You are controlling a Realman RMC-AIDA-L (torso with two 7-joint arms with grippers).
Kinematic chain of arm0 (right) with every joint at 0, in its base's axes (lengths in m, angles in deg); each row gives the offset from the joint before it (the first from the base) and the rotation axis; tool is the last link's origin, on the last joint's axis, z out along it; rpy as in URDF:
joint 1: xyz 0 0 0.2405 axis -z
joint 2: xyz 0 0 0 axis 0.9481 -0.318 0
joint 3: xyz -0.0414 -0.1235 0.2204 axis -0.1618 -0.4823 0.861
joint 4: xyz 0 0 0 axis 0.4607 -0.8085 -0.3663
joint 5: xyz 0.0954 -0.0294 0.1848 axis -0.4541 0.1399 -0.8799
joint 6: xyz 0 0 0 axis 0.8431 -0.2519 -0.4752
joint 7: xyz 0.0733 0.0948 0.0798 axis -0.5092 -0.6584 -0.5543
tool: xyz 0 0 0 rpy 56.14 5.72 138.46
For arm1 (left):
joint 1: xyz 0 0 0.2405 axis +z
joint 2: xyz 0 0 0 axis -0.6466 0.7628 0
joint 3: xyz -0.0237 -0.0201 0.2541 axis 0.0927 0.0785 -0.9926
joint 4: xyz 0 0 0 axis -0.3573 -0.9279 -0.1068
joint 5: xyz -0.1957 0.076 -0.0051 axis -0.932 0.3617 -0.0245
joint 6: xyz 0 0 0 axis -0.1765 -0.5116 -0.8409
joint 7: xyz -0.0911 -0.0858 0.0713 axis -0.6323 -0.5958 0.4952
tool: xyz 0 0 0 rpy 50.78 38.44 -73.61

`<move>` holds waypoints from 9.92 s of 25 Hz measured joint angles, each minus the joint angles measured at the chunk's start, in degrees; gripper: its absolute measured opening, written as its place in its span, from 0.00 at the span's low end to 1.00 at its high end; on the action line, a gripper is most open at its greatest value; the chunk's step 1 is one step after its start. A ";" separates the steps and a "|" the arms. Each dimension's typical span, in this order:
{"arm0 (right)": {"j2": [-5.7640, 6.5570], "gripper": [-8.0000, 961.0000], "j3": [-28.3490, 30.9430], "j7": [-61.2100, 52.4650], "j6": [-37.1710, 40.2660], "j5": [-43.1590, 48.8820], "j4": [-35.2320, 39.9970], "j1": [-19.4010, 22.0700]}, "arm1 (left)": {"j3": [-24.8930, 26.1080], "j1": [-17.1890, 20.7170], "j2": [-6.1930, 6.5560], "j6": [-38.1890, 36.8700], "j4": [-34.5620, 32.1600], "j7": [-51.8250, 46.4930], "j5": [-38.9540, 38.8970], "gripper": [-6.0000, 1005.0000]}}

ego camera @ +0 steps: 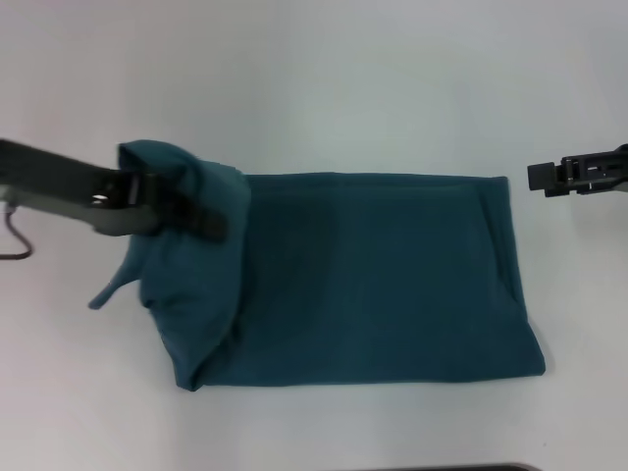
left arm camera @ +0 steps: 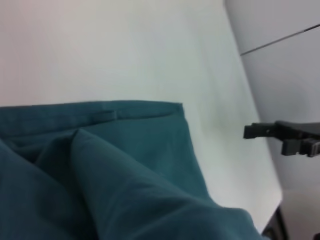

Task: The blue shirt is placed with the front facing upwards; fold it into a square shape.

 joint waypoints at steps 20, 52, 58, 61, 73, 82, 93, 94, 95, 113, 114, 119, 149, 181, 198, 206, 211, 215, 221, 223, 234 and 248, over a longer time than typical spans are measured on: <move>-1.09 0.87 -1.89 0.02 -3.91 0.01 -0.63 -1.11 | -29.52 -7.33 -3.46 19.65 0.07 -15.71 -4.02 0.10; -2.06 0.85 -3.03 -0.93 -5.74 -0.03 -0.62 -2.95 | -43.05 -18.68 -3.46 38.74 -17.56 -15.79 -10.00 0.12; -2.06 0.84 -3.04 -1.01 -6.01 -0.03 -0.62 -3.16 | -43.51 -19.16 -3.46 39.26 -18.90 -15.75 -11.01 0.15; -2.05 0.84 -3.03 -1.02 -6.02 -0.03 -0.62 -3.12 | -43.53 -19.15 -3.46 39.30 -18.93 -15.60 -11.38 0.16; -2.04 0.83 -3.13 -0.96 -5.74 -0.03 -0.62 -3.04 | -41.74 -15.96 -3.04 38.52 -17.87 -8.37 -18.88 0.21; -1.97 0.82 -3.12 -0.96 -5.69 -0.03 -0.62 -2.89 | -35.02 -12.26 -2.84 34.29 -12.99 -7.76 -18.72 0.42; -1.86 0.81 -3.03 -1.67 -4.87 -0.27 -0.62 -3.16 | -13.39 1.47 -2.38 9.92 -0.83 -1.21 -18.71 0.74; -1.86 0.81 -3.03 -2.02 -4.60 -0.25 -0.64 -3.40 | -11.15 2.43 -2.30 7.84 -0.35 -0.25 -18.78 0.74; -1.80 0.81 -3.03 -2.30 -4.38 -0.18 -0.65 -3.51 | -8.97 3.16 -2.14 6.10 -0.08 0.69 -18.87 0.74; 2.19 0.80 -5.08 -13.43 -0.28 2.22 -0.60 -2.27 | 7.08 7.57 0.23 1.63 0.13 7.33 -19.29 0.74; 1.99 0.80 -5.07 -13.49 -1.01 2.23 -0.93 -2.24 | 7.50 7.57 0.22 1.62 0.20 7.31 -19.52 0.74; 0.87 0.79 -5.99 -13.46 -4.23 2.30 -3.43 -2.73 | 8.88 7.60 1.58 1.43 0.20 6.69 -18.17 0.74; -1.52 0.77 -8.62 -15.84 -9.45 4.09 -5.03 -5.00 | 5.43 6.94 -0.45 2.98 -1.21 16.29 -1.21 0.73; -1.23 0.05 -8.16 -16.26 -9.43 -0.49 -1.40 -6.06 | 5.33 5.76 -0.86 2.88 -1.75 16.14 -1.20 0.73; -0.71 0.08 -9.31 -17.65 -11.72 0.30 -2.72 -5.58 | 5.35 5.43 -0.87 3.08 -1.72 15.92 -1.20 0.73; -0.24 0.14 -9.40 -18.52 -11.31 2.67 -3.67 -5.39 | 5.46 5.18 -0.84 3.06 -1.72 16.11 -1.20 0.73; 1.49 0.36 -4.14 -18.22 -10.59 2.35 -2.94 -4.46 | 5.46 5.08 -0.88 3.07 -1.72 16.22 -1.20 0.73; 3.03 0.47 -1.29 -18.09 -8.02 2.25 -2.26 -3.93 | 5.46 5.08 -0.87 3.07 -1.72 16.16 -1.20 0.73; 2.25 0.49 -1.41 -16.41 -0.47 2.14 -1.54 -4.55 | 5.98 5.08 -0.15 2.63 -1.30 15.73 -1.20 0.73; 1.45 0.49 -1.46 -16.01 0.52 2.14 -1.51 -5.08 | 7.08 5.01 0.37 2.55 -1.27 15.18 -1.14 0.73; -3.34 0.48 -7.95 -17.37 -0.51 2.59 -2.22 -9.10 | 15.94 6.00 2.58 2.41 -1.50 12.98 -0.93 0.73; -4.33 0.48 -17.54 -21.52 -1.45 4.98 -1.58 -9.75 | 15.59 6.22 2.22 1.85 -1.54 13.35 -1.11 0.73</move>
